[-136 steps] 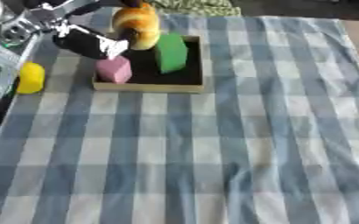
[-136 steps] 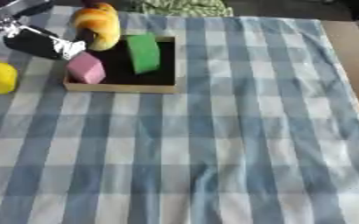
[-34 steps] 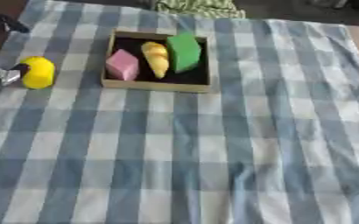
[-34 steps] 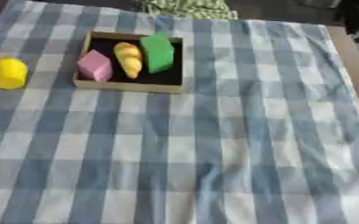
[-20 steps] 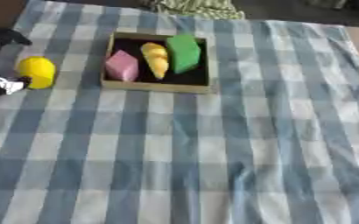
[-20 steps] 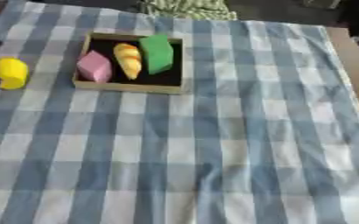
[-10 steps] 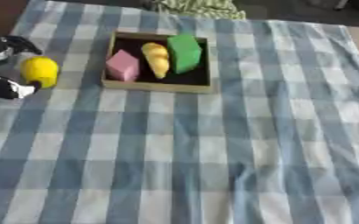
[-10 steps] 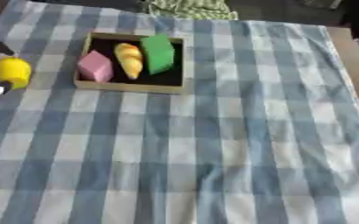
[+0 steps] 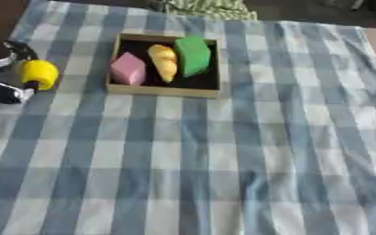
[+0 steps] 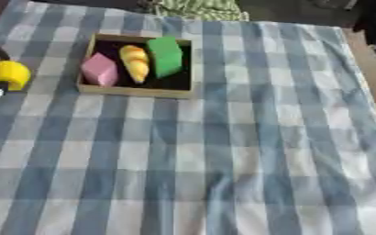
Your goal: Pick up objects on the table and place them in the box.
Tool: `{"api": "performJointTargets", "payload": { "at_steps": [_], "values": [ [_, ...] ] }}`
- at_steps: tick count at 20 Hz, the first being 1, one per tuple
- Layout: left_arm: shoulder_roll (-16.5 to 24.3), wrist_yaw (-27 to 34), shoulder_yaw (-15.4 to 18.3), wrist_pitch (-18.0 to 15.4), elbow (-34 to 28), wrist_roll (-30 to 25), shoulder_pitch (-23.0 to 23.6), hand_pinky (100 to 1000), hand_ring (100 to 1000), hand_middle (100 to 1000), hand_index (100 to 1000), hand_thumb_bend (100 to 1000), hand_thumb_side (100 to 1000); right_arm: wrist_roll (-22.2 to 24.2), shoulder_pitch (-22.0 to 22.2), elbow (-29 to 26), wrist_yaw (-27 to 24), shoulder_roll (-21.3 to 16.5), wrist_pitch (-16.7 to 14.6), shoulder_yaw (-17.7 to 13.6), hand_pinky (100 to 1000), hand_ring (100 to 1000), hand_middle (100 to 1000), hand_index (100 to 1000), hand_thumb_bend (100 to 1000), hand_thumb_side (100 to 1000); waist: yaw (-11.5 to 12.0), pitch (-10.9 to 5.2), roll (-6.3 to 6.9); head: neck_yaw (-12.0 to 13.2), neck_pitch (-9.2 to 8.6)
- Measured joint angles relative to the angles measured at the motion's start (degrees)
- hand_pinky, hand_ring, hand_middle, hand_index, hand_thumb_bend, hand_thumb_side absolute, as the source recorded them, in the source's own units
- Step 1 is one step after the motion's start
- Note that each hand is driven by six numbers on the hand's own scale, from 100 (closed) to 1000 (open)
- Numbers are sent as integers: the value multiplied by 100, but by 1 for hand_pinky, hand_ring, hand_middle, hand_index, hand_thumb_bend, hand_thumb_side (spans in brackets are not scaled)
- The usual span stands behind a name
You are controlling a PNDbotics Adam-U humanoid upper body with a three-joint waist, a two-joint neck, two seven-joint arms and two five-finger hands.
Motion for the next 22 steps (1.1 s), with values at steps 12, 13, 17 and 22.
{"api": "performJointTargets", "payload": {
  "at_steps": [12,13,17,22],
  "values": [
    [-125,1368,-263,23,-1458,-302,-431,922,834,752,690,100,208,16,-1,4,-47,0,5,-1,1000,1000,466,919,100,470,7,0,2,-11,0],
    [-175,1452,-308,20,-1548,-356,-497,919,833,752,691,100,207,17,-1,4,-47,0,6,-1,1000,1000,466,918,100,470,7,0,2,-12,0],
    [-465,1669,-462,25,-1709,-547,-755,915,834,753,697,100,199,29,-5,4,-49,0,18,0,1000,1000,465,918,100,470,2,0,2,-9,0],
    [-973,1466,-512,68,-1426,-591,-999,917,834,754,703,100,194,66,-52,4,-61,1,32,3,1000,1000,465,919,100,470,-65,0,2,24,-10]
  ]
}}
